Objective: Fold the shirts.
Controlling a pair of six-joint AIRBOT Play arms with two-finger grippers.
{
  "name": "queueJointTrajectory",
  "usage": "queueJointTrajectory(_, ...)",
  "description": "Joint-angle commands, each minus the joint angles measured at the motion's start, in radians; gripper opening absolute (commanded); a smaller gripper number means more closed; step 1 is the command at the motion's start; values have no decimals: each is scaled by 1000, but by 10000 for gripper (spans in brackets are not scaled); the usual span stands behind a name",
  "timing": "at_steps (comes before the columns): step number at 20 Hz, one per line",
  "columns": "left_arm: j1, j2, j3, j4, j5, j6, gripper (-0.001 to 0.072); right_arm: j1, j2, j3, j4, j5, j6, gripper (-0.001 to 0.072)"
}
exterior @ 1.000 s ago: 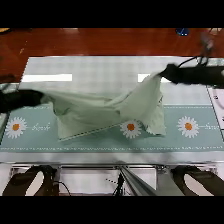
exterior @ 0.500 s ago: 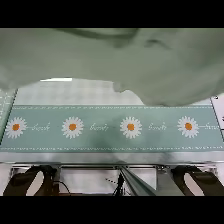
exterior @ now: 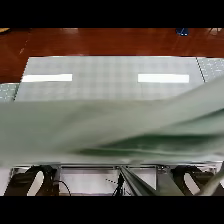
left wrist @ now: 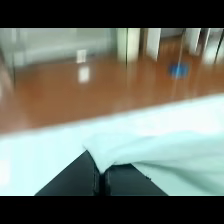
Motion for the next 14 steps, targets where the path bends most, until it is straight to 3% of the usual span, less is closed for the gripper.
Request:
queueJointTrajectory(1,5,-19,-100,27,-177,-39,31,0,-84,6,-40,355,-51,29)
queueJointTrajectory(4,5,-63,-313,26,-163,-14,31,1,-251,-11,-30,379,-89,28)
queueJointTrajectory(7,5,-144,-558,26,-18,40,32,1,-482,-11,-13,331,-119,29)
queueJointTrajectory(10,5,-294,-731,26,142,79,33,29,-721,-11,-10,206,-140,29)
queueJointTrajectory(14,4,-579,-777,-9,291,155,33,80,-971,-11,-10,-50,-144,29)
